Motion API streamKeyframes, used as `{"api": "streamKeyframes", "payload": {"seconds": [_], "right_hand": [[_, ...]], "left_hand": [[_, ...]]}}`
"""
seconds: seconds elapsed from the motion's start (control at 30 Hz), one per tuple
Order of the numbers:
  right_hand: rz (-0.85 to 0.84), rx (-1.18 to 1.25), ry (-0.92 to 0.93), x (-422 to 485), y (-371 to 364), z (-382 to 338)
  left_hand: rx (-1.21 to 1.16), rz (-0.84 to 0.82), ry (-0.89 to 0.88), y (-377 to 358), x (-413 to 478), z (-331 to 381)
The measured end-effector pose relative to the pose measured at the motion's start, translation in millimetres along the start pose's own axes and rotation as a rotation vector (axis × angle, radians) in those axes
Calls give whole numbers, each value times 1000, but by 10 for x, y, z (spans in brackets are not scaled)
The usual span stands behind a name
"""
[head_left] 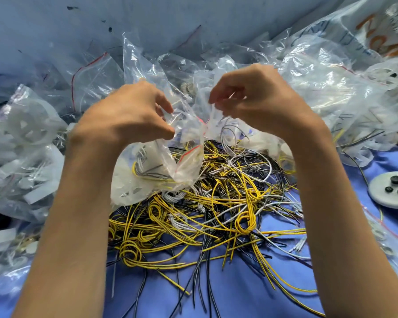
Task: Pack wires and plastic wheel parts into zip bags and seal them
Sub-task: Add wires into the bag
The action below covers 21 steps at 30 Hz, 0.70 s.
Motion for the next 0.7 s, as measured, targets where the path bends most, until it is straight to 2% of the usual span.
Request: {"api": "streamKeyframes", "payload": {"seconds": [0.07, 0.27, 0.43, 0.6, 0.7], "right_hand": [[-48, -78, -63, -25, -19, 122], [-429, -59, -140, -141, -434, 358], [-710, -207, -225, -258, -641, 550], [-702, -246, -266, -302, -517, 600], [-455, -241, -170, -172, -535, 517]], "left_hand": [[38, -7, 28, -30, 11, -21], [109, -60, 28, -76, 13, -67], [116, -108, 8, -65, 8, -88], [139, -122, 60, 6, 6, -207], [159, -129, 61, 15, -4, -205]]}}
Point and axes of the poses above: each hand's wrist, its own x-axis towards the middle knuckle, its own y-axis out of the back of the hand, z = x × y, the point moved 5 cm from there along x, towards the middle knuckle, and after that the axes turned 13 degrees about y, right-handed, at the moved point
